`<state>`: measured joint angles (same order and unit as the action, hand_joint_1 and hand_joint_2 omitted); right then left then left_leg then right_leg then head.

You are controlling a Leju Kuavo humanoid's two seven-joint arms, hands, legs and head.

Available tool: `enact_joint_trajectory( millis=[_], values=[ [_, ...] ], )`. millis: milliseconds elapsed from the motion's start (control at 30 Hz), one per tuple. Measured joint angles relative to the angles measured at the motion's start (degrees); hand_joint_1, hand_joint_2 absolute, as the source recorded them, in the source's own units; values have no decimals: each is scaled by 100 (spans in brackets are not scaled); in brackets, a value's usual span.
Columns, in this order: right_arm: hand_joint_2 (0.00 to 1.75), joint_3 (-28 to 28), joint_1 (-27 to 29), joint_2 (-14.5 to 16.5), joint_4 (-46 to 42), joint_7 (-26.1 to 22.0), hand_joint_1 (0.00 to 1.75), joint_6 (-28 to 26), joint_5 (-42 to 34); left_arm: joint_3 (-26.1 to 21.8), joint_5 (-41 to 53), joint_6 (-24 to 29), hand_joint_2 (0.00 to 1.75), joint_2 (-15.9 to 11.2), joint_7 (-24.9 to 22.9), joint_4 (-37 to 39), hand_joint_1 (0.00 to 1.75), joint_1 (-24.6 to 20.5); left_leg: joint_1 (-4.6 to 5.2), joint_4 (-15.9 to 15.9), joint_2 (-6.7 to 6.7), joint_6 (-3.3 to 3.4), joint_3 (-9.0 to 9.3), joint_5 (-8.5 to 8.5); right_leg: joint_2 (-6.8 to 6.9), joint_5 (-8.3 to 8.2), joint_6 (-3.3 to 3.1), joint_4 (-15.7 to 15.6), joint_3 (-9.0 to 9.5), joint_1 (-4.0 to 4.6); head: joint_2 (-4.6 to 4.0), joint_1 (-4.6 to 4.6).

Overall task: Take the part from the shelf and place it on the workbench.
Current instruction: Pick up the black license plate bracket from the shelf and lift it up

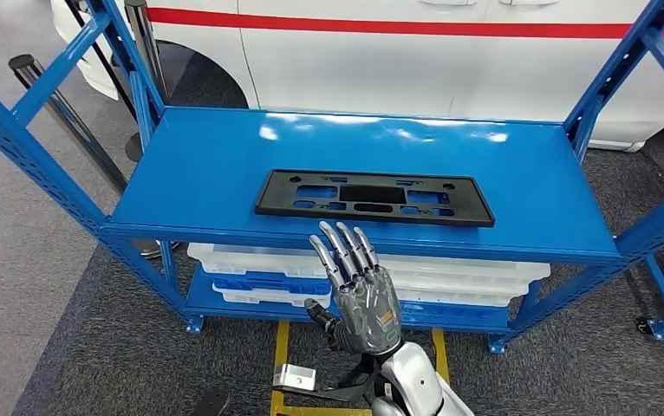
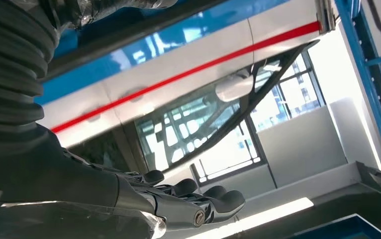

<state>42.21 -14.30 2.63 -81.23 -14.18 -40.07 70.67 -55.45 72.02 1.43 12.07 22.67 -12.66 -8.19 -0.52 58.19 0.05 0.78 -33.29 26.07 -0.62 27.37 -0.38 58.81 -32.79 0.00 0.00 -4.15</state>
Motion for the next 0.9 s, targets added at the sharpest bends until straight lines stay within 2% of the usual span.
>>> enact_joint_trajectory(
  millis=[67,100,167,200,233,267,333,367,400,467,567,600,667,700,733,767,800,833,867,900],
  values=[
    [175,-44,-90,-61,-62,80,0,-2,152,4,0,-15,0,5,-3,0,0,-1,-28,-67,5,62,50,-19,9,110,65,151,-54,-6,0,-7],
    [175,-65,-137,-96,-84,120,0,-3,207,10,-1,-28,0,9,-3,0,0,-8,-45,-95,9,92,77,-23,14,241,95,400,-169,-12,0,-11],
    [175,-97,-194,-172,-106,173,0,-3,280,25,-4,-50,0,10,-3,1,0,-17,-41,-100,13,131,99,-6,21,549,141,1139,-555,-36,0,-15],
    [175,-109,-205,-213,-109,205,0,-3,310,32,-8,-57,0,10,-4,2,0,-15,-41,-98,13,139,107,6,23,626,161,1454,-745,-51,0,-15],
    [175,-118,-212,-252,-110,244,0,-3,342,36,-13,-61,0,10,-4,3,0,-11,-41,-95,10,140,119,20,26,592,176,1579,-848,-65,0,-14],
    [175,-126,-226,-288,-111,295,0,-4,381,39,-18,-64,0,10,-5,3,0,-9,-42,-88,4,134,138,39,30,445,185,1480,-839,-79,0,-15],
    [175,-144,-277,-363,-128,407,0,-4,460,48,-25,-69,0,11,-5,4,0,-7,-45,-63,-6,103,189,98,42,-7,183,778,-558,-103,0,-15],
    [175,-156,-306,-400,-141,446,0,-3,493,54,-31,-68,0,12,-6,4,0,-9,-35,-39,-11,77,203,131,48,-153,175,424,-401,-95,0,-17],
    [175,-172,-331,-440,-157,476,0,-3,519,62,-35,-68,0,13,-8,4,0,-11,-26,-24,-14,46,206,156,48,-222,159,186,-293,-85,0,-15],
    [175,-216,-359,-518,-183,524,0,-3,573,78,-47,-75,0,12,-14,5,0,-12,-7,-19,-15,-19,203,184,36,-185,112,72,-241,-54,0,-11],
    [175,-291,-379,-614,-240,576,0,-4,640,96,-58,-90,0,11,-17,5,0,-14,-23,77,-10,-103,189,288,25,-172,-1,12,-184,-78,0,-8],
    [175,-306,-390,-634,-259,586,0,-4,652,103,-59,-90,0,10,-16,5,0,-16,-29,292,-10,-123,91,405,29,-169,-38,-12,-154,-91,0,-6],
    [175,-320,-402,-671,-275,597,0,-4,669,114,-59,-88,0,10,-16,6,0,-12,-37,1039,-9,-150,-304,721,41,-146,-88,-23,-119,-85,0,-2],
    [175,-322,-400,-691,-275,602,0,-4,681,117,-59,-86,0,10,-16,6,0,-4,-39,1414,-9,-159,-526,828,41,-131,-99,-21,-107,-78,0,-1],
    [175,-324,-393,-711,-275,607,0,-4,693,119,-59,-85,0,10,-16,6,0,5,-39,1630,-8,-162,-680,830,37,-114,-104,-19,-91,-72,0,-1],
    [175,-326,-388,-729,-275,612,0,-4,706,120,-59,-83,0,10,-16,7,0,14,-39,1623,-8,-157,-728,710,29,-94,-103,-17,-66,-69,0,-2],
    [175,-328,-386,-744,-275,619,0,-4,717,121,-59,-82,0,10,-16,7,0,18,-39,1390,-8,-144,-666,484,20,-69,-97,-16,-30,-68,0,-1],
    [175,-329,-385,-757,-277,629,0,-4,727,123,-59,-80,0,10,-16,7,0,19,-38,1002,-9,-122,-524,212,11,-39,-84,-15,13,-68,0,-2],
    [175,-332,-386,-768,-280,638,0,-4,736,125,-59,-79,0,10,-16,7,0,14,-24,621,-10,-96,-366,12,5,-6,-61,-9,47,-56,0,-3],
    [175,-334,-388,-779,-283,647,0,-4,740,126,-59,-77,0,10,-15,7,0,7,-12,311,-11,-67,-234,-99,1,20,-35,0,64,-47,0,-3]
  ],
)
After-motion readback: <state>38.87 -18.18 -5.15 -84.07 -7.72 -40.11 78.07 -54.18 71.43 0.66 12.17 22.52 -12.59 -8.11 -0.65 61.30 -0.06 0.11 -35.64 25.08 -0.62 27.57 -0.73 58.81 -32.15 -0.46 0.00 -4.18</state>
